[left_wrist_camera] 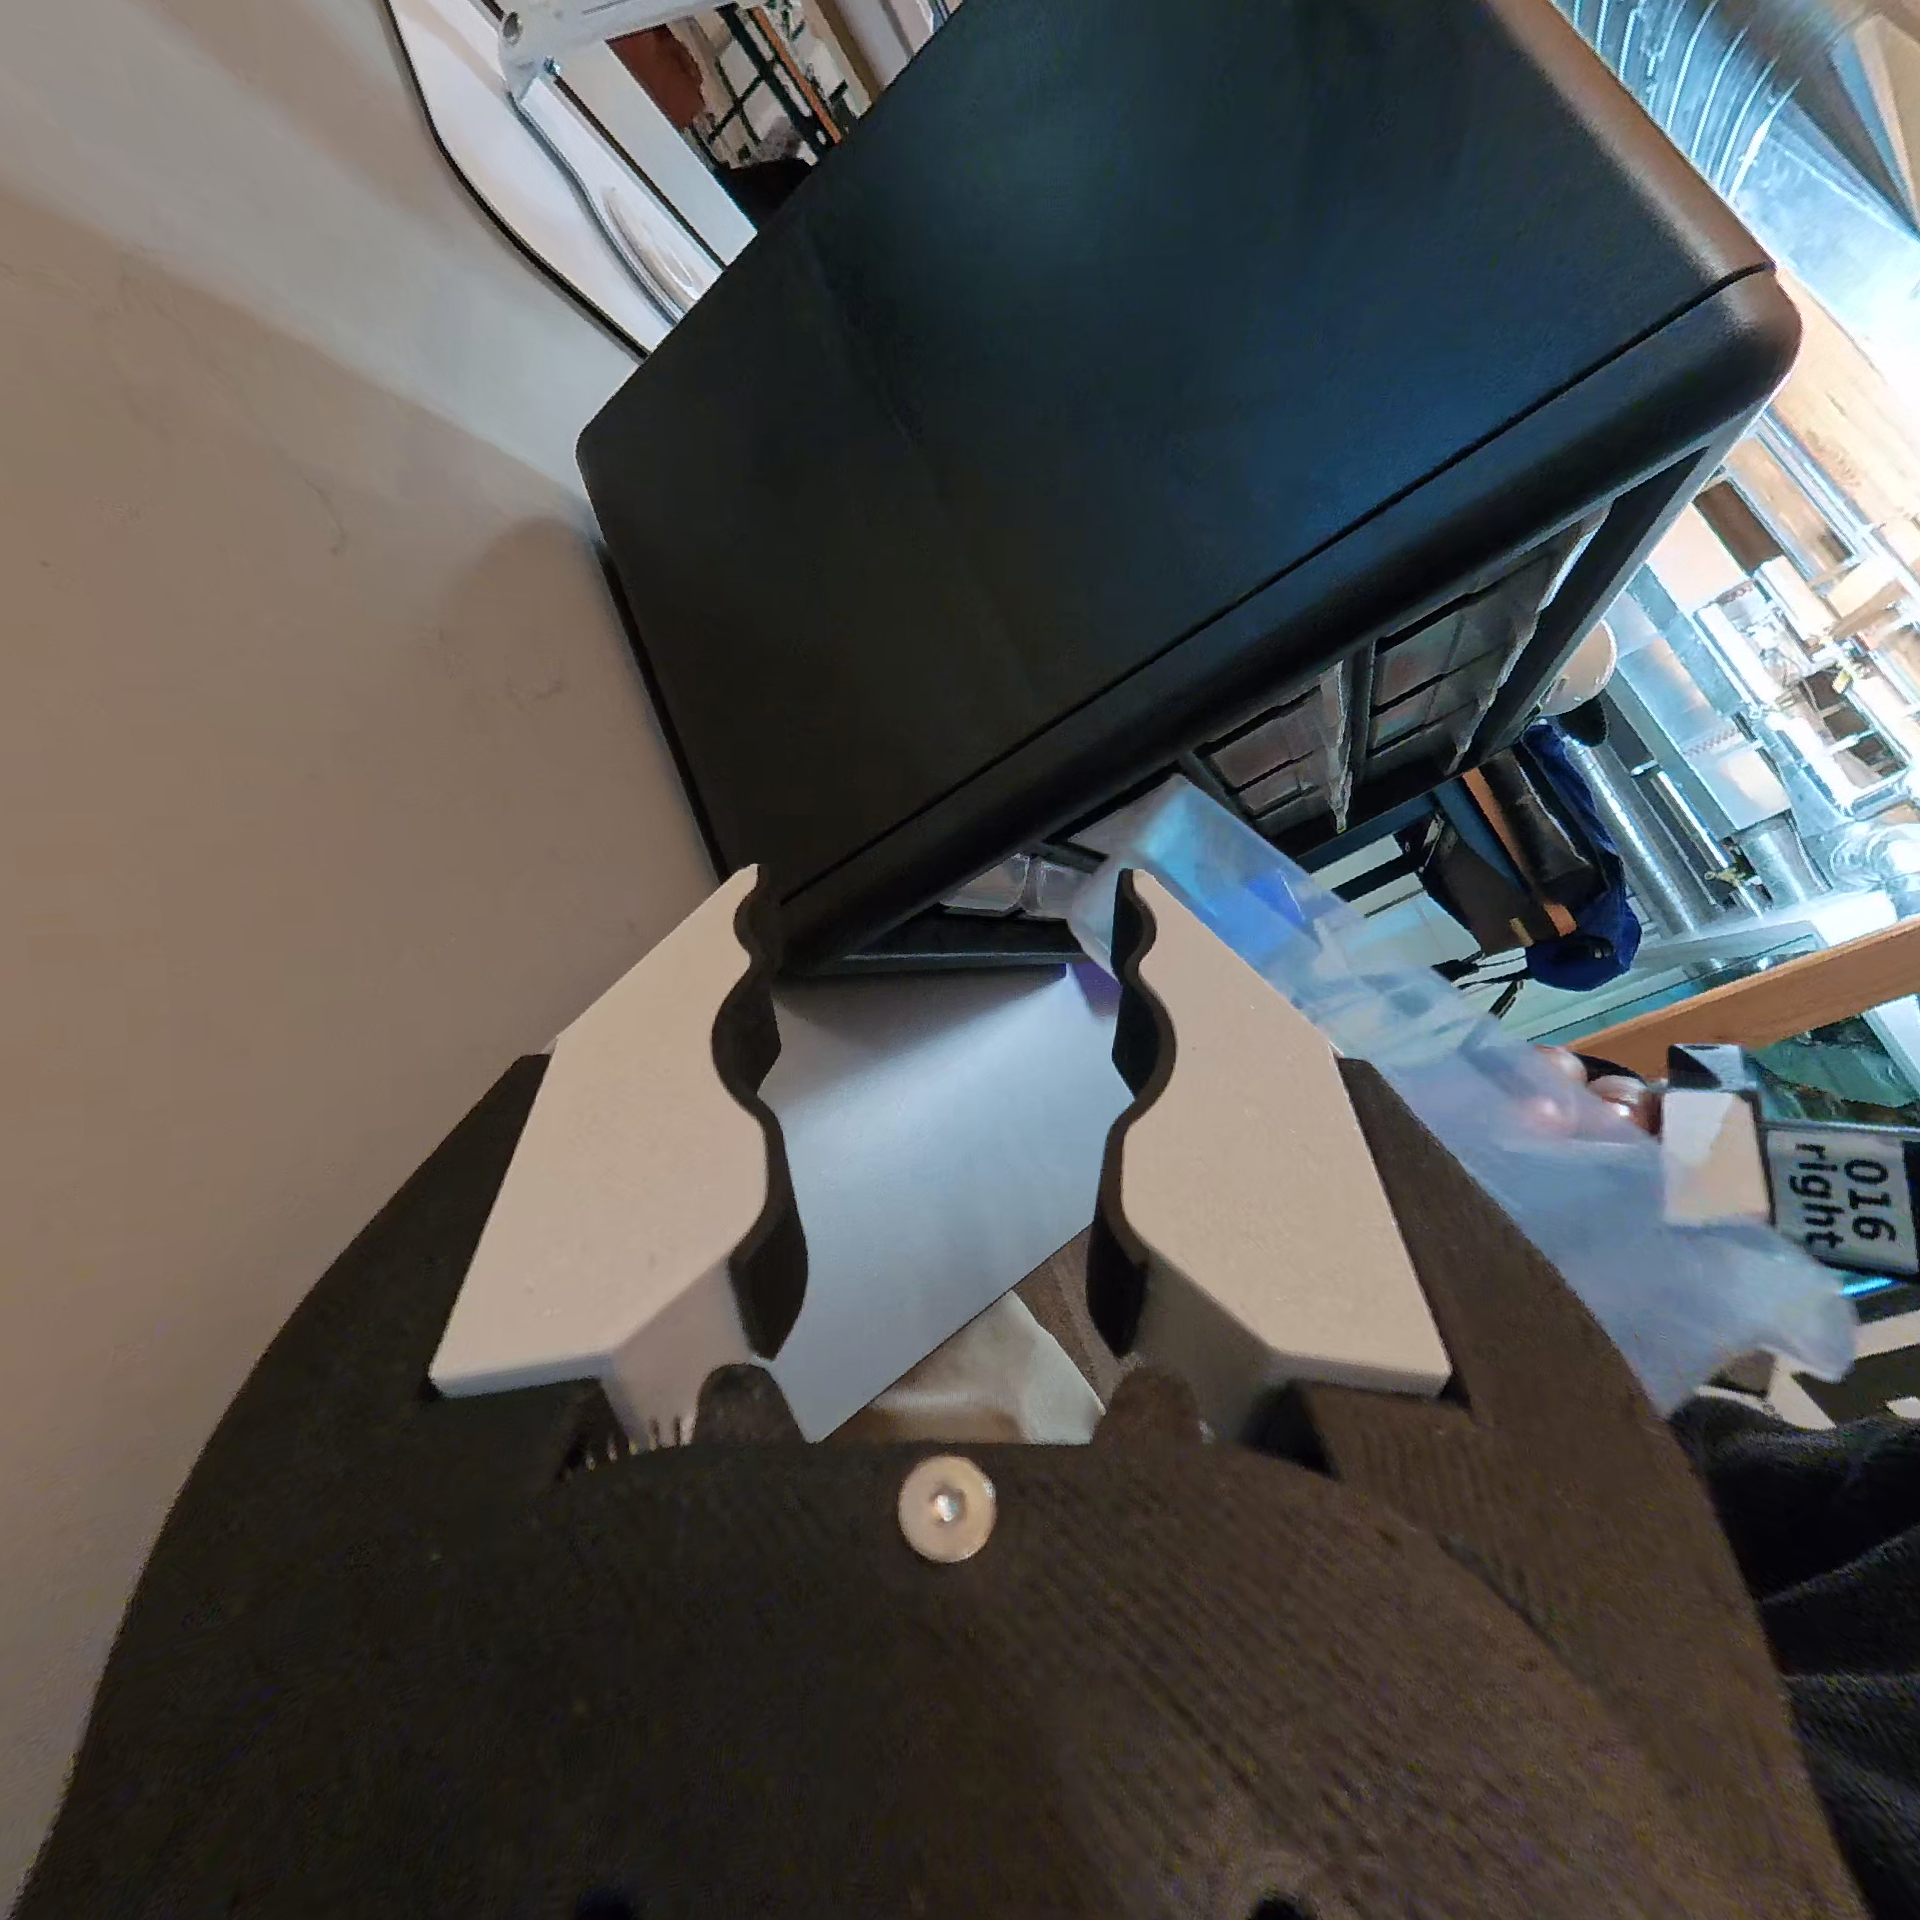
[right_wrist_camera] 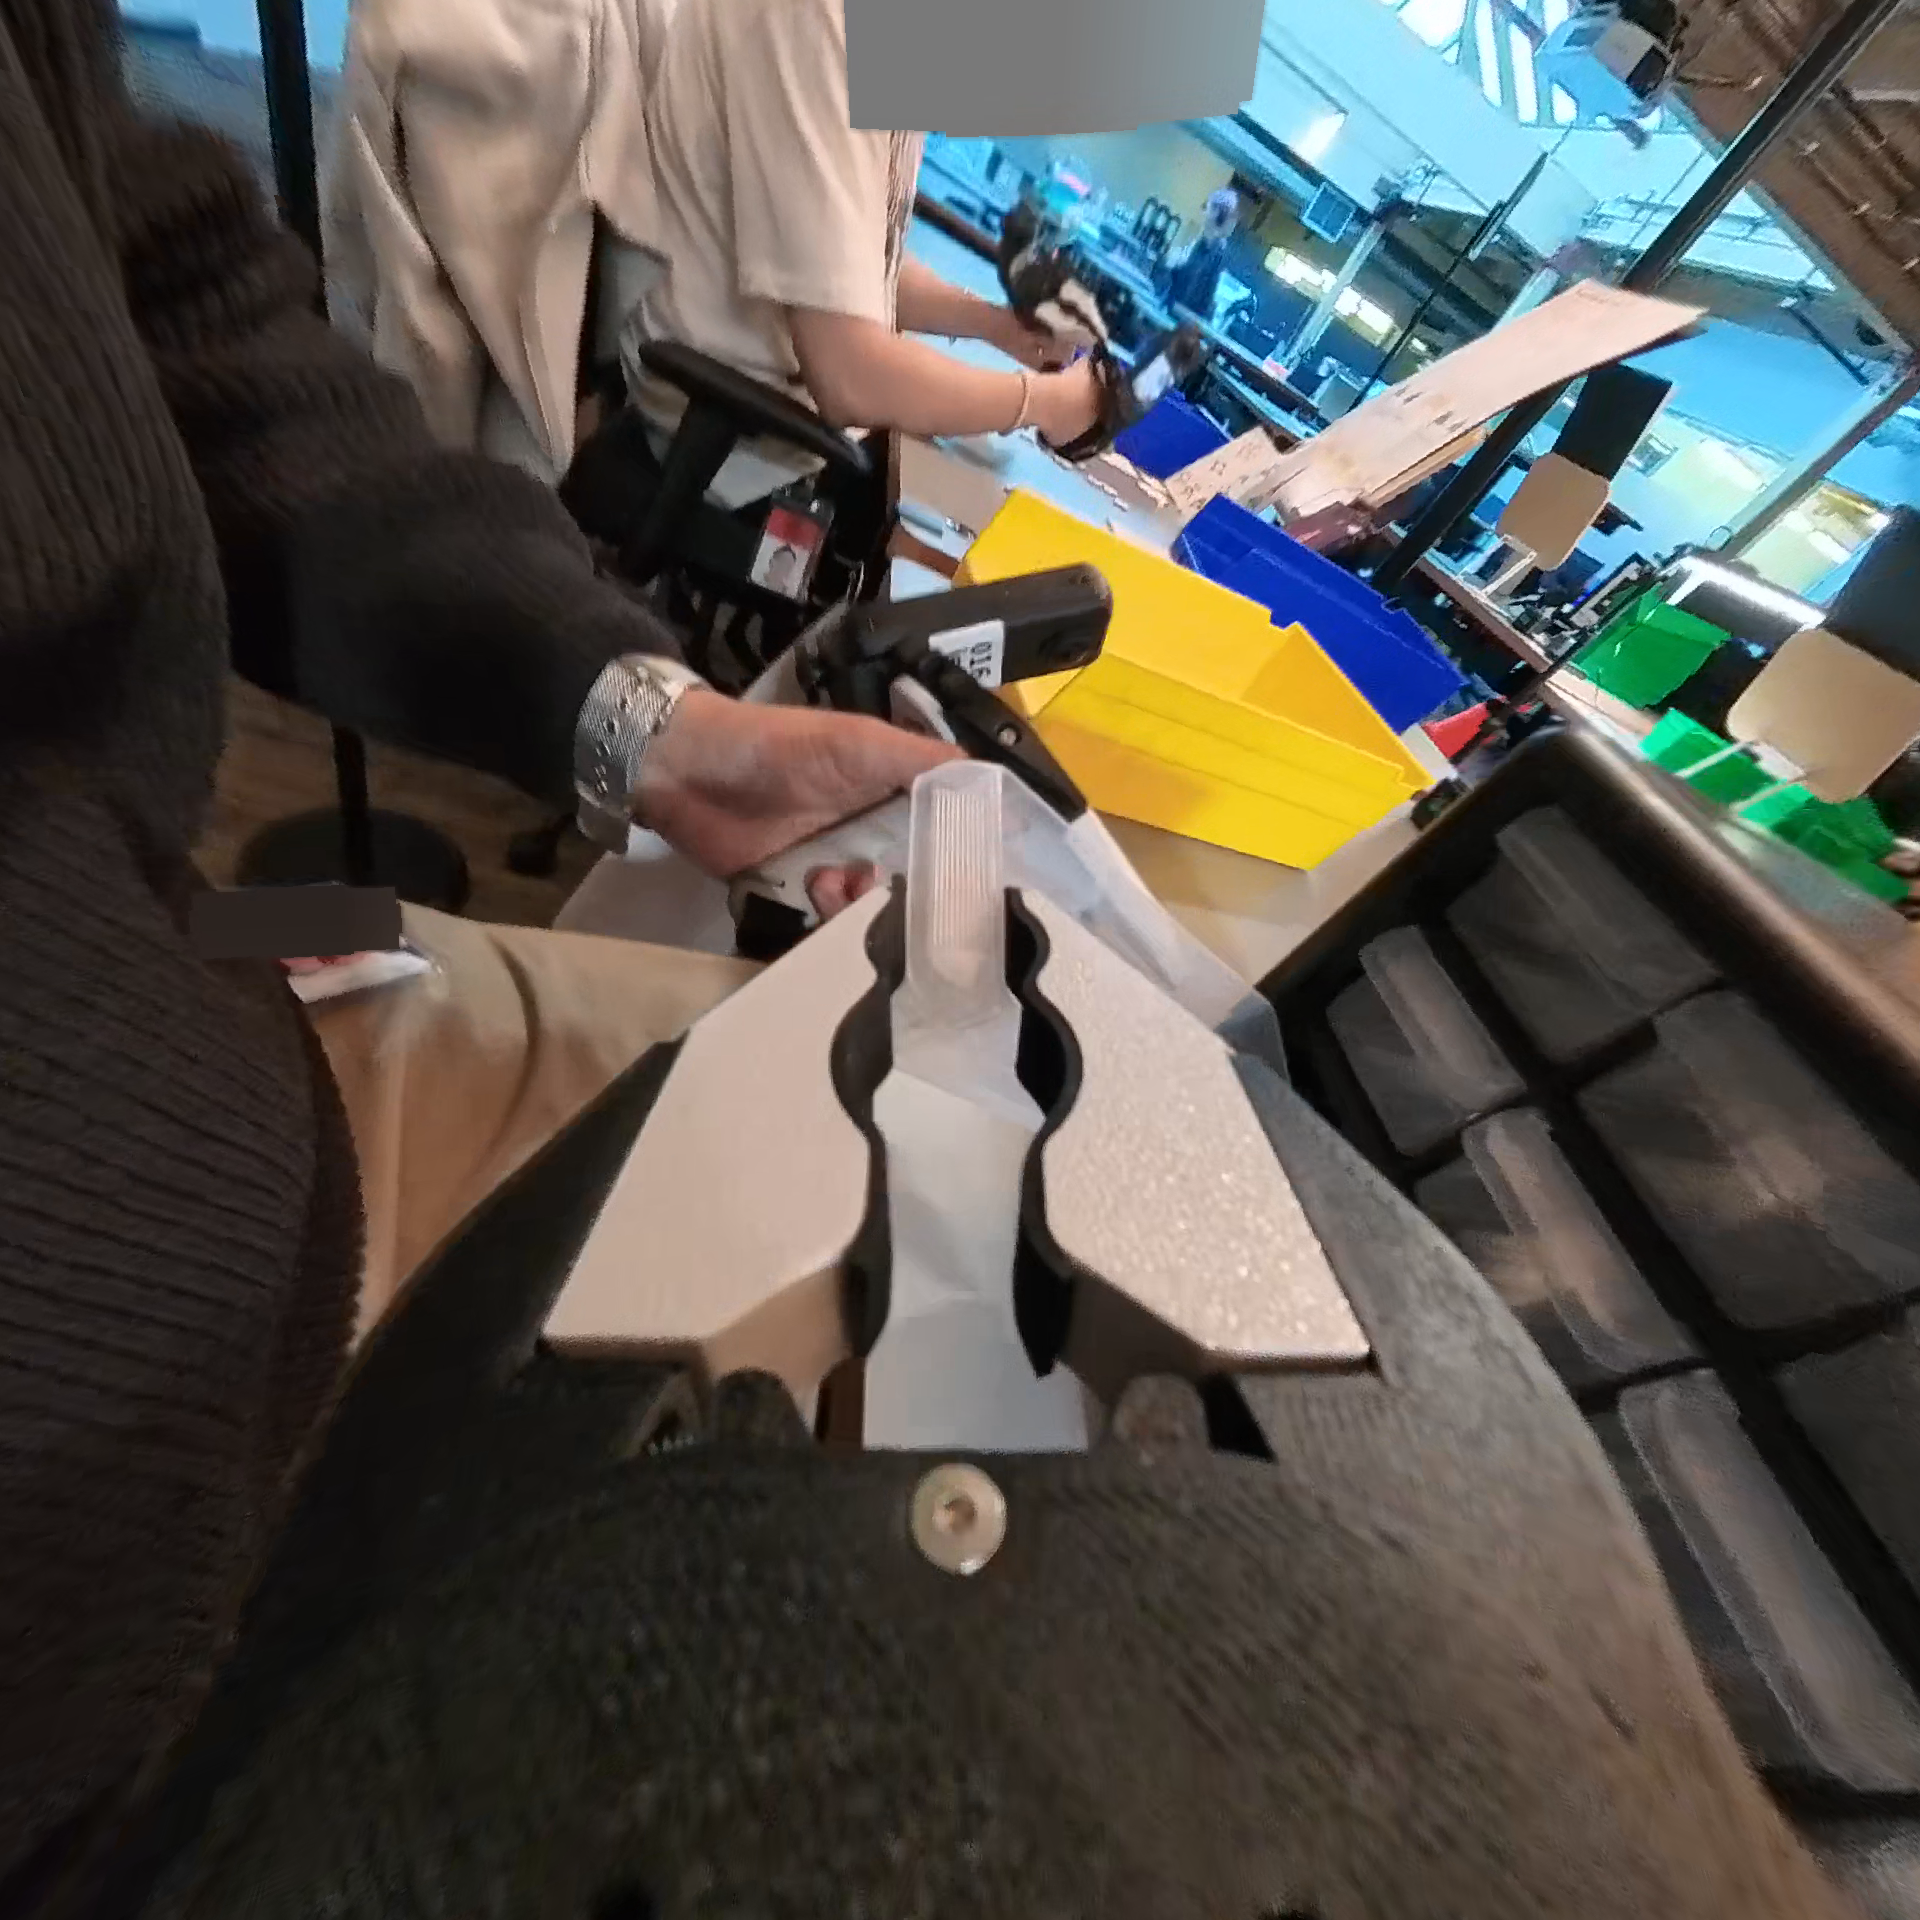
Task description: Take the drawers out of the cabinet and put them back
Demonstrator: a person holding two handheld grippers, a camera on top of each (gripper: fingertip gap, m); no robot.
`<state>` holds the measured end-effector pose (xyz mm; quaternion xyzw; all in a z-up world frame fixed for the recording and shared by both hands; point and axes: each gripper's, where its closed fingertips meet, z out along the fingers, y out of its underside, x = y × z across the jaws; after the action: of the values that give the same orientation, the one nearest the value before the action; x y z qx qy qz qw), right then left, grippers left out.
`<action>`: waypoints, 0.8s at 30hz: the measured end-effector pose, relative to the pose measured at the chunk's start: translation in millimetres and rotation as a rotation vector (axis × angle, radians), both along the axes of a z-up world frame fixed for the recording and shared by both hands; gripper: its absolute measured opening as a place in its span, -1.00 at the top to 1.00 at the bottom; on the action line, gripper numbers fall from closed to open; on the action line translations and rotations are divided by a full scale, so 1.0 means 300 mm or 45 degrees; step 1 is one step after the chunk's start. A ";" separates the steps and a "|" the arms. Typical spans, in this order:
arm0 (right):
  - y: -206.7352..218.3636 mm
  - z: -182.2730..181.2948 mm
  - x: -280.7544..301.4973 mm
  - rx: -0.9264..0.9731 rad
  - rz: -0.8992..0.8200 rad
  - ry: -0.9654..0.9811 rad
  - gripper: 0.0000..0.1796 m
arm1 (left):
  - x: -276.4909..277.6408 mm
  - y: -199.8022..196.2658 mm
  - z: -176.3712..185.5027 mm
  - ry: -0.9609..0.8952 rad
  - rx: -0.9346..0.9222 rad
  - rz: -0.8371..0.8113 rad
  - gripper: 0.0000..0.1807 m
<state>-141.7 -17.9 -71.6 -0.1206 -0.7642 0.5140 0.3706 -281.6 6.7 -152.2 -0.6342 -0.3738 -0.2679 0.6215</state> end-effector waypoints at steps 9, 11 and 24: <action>0.169 0.318 0.203 -0.284 -0.113 0.165 0.80 | -0.004 -0.006 0.019 -0.012 0.025 0.029 0.31; 0.271 0.442 0.259 -0.354 -0.205 0.303 0.81 | -0.009 -0.007 0.023 0.006 0.021 0.045 0.31; 1.328 0.184 -0.020 0.022 -1.265 0.123 0.80 | -0.033 0.004 0.083 0.120 0.022 0.062 0.31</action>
<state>-147.8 380.4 -16.5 -0.4431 -0.6004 0.2741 0.6067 -291.5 7.8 -127.2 -0.6314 -0.3571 -0.2256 0.6503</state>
